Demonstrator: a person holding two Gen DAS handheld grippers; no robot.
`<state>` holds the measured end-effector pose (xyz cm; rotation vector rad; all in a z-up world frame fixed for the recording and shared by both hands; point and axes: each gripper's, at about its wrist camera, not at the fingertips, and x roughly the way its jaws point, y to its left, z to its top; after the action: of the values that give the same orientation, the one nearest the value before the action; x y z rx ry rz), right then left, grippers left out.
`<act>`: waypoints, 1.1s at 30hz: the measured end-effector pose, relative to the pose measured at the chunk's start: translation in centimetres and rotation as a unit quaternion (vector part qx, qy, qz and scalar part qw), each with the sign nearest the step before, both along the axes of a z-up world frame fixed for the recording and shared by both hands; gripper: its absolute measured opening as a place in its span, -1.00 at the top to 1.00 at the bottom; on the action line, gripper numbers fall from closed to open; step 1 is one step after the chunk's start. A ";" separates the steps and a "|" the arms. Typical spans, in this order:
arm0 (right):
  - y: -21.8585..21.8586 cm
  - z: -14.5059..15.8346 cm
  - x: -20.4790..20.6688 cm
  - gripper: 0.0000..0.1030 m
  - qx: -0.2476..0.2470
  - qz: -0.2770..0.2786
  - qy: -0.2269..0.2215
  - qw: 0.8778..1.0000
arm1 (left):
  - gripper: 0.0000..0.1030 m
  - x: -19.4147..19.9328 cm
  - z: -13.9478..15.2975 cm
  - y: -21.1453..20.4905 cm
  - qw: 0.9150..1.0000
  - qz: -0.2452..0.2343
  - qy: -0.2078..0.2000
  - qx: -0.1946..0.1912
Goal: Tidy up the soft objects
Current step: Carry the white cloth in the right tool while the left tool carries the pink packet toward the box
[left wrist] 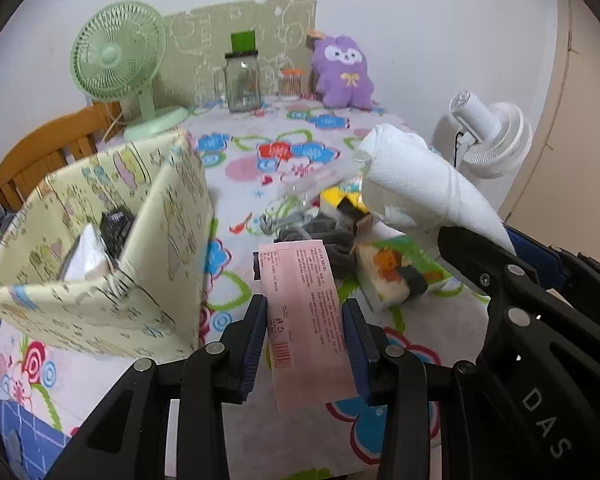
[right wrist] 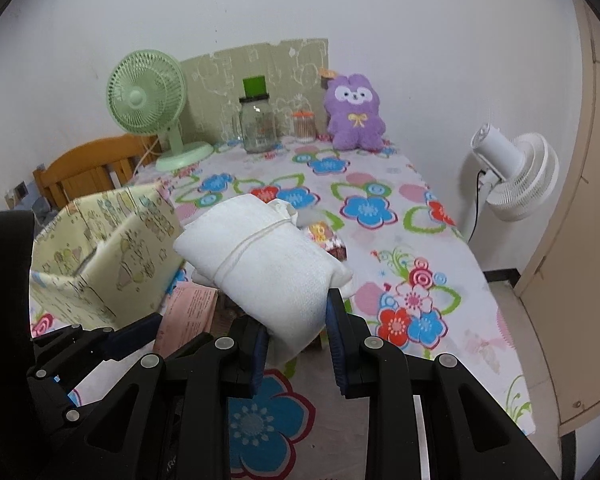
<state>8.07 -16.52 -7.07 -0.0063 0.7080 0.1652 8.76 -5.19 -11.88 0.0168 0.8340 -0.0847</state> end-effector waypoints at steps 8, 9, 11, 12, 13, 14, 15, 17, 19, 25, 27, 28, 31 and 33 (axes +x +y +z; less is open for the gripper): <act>0.0 2.6 -0.4 0.43 0.003 -0.002 -0.022 1.000 | 0.25 0.0 2.7 -0.1 1.000 -0.004 -0.027 0.005; 0.0 3.0 -0.5 0.43 0.004 -0.001 -0.024 1.000 | 0.25 -0.1 3.0 -0.1 0.999 -0.004 -0.032 0.006; 0.0 3.6 -0.6 0.43 0.005 -0.002 -0.029 1.000 | 0.25 -0.3 3.8 -0.1 0.999 -0.004 -0.041 0.008; 0.0 3.9 -0.7 0.43 0.004 -0.001 -0.032 0.999 | 0.25 -0.3 4.1 -0.2 0.999 -0.005 -0.045 0.009; 0.1 4.3 -0.7 0.43 0.004 -0.001 -0.034 0.999 | 0.25 -0.4 4.6 -0.1 0.999 -0.005 -0.050 0.009; 0.1 4.6 -0.8 0.43 0.004 0.000 -0.037 0.999 | 0.25 -0.5 4.8 -0.1 0.999 -0.006 -0.053 0.010; 0.2 4.9 -0.8 0.43 0.004 0.001 -0.039 0.999 | 0.25 -0.5 5.1 -0.1 0.998 -0.006 -0.055 0.011; 0.2 5.5 -0.8 0.43 0.005 0.002 -0.039 0.999 | 0.25 -0.6 5.7 0.0 0.998 -0.006 -0.061 0.012; 0.4 6.0 -0.9 0.43 0.007 0.003 -0.042 0.999 | 0.25 -0.6 6.2 0.1 0.998 -0.004 -0.066 0.013; 0.9 7.4 -0.8 0.43 0.008 0.010 -0.050 0.999 | 0.25 -0.8 7.6 0.7 0.997 -0.003 -0.074 0.017; 1.1 7.7 -0.7 0.43 0.009 0.014 -0.052 0.999 | 0.25 -0.8 8.0 0.9 0.997 -0.001 -0.076 0.018; 1.3 7.8 -0.7 0.43 0.008 0.015 -0.053 0.998 | 0.25 -0.8 8.2 1.1 0.997 0.001 -0.080 0.018; 1.9 8.2 -0.5 0.43 0.007 0.020 -0.057 0.998 | 0.25 -0.8 8.6 1.5 0.996 0.006 -0.084 0.021; 2.3 8.4 -0.3 0.43 0.008 0.024 -0.057 0.998 | 0.25 -0.7 8.8 1.9 0.996 0.008 -0.086 0.024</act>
<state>7.77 -14.25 1.31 -0.0179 0.5922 0.2151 8.03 -3.33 -3.09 0.0626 0.6645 -0.0474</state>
